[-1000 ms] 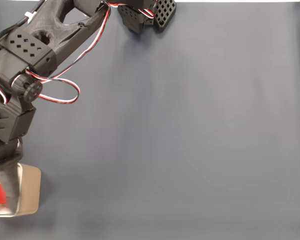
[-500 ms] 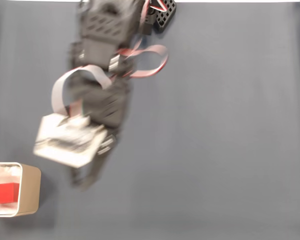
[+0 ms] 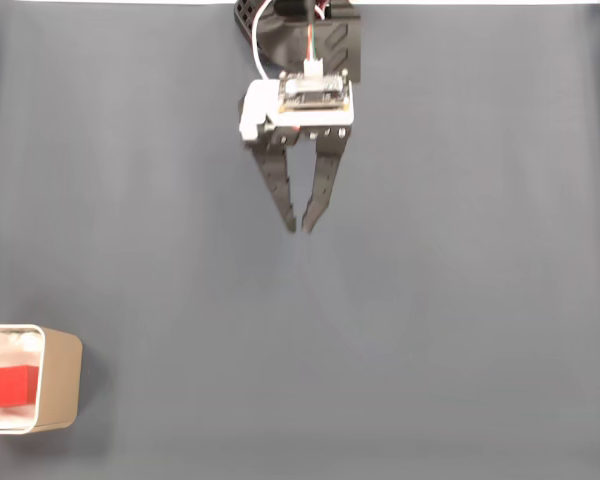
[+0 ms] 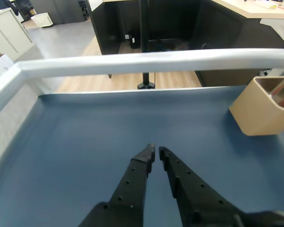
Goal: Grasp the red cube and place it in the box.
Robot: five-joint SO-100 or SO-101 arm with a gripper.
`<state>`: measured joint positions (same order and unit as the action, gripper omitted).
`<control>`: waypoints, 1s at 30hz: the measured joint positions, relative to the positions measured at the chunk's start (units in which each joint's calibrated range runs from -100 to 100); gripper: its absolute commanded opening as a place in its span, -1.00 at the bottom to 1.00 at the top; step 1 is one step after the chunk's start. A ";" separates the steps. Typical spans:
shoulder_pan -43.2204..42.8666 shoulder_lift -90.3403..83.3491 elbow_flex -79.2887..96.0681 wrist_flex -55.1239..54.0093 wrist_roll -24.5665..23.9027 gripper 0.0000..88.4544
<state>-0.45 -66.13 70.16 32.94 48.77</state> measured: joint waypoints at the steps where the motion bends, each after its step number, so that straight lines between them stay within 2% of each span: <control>1: -0.15 -3.82 4.16 0.88 0.10 -1.00; 7: 0.22 -25.45 24.86 11.06 0.29 -1.00; 10: 0.22 -31.09 28.03 18.06 0.00 -1.00; 20: 0.22 -33.00 29.20 35.00 -0.59 -1.00; 30: 0.22 -33.87 29.20 41.21 -0.73 -1.00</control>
<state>-0.22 -100.00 99.37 74.14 48.03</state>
